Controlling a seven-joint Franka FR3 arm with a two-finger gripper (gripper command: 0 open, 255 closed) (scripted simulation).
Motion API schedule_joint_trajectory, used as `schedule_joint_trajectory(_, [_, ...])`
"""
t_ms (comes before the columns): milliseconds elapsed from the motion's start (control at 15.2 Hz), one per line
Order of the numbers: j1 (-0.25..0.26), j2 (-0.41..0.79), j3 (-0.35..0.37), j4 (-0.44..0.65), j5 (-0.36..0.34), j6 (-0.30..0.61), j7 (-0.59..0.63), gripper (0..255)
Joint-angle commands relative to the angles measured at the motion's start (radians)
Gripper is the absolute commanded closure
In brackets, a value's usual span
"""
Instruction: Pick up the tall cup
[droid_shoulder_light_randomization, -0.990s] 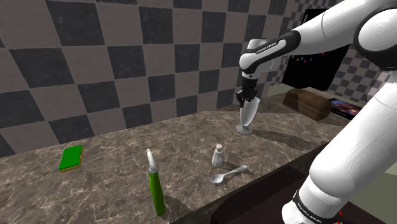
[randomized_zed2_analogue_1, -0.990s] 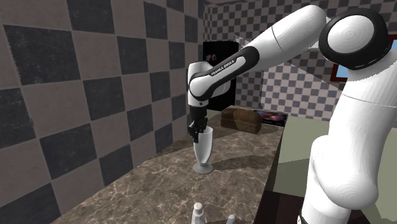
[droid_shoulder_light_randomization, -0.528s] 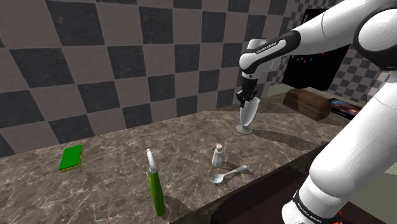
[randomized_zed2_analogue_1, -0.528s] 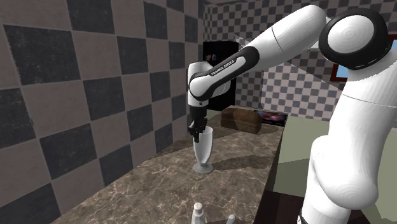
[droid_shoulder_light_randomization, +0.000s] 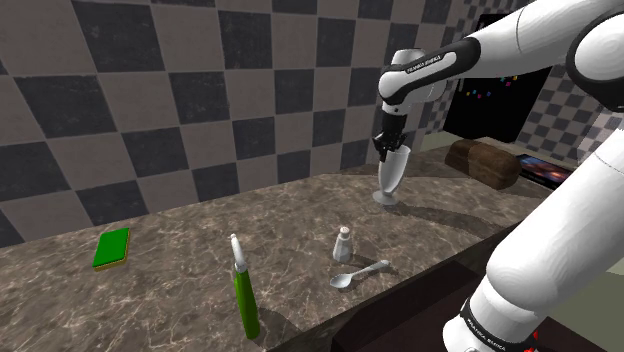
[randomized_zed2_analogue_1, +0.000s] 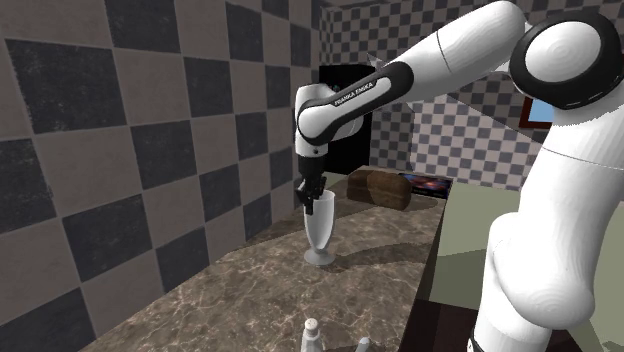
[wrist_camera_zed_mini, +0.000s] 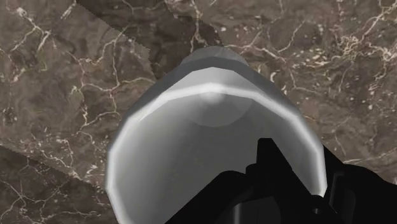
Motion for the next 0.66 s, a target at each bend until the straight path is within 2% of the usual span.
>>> schedule_joint_trajectory(0, [0.0, -0.009, 0.001, 0.02, -0.002, -0.028, 0.001, 255])
schedule_joint_trajectory(462, [0.001, -0.032, 0.006, 0.092, -0.005, -0.123, 0.004, 255])
schedule_joint_trajectory(594, [0.001, -0.033, 0.006, 0.093, -0.005, -0.125, 0.004, 255])
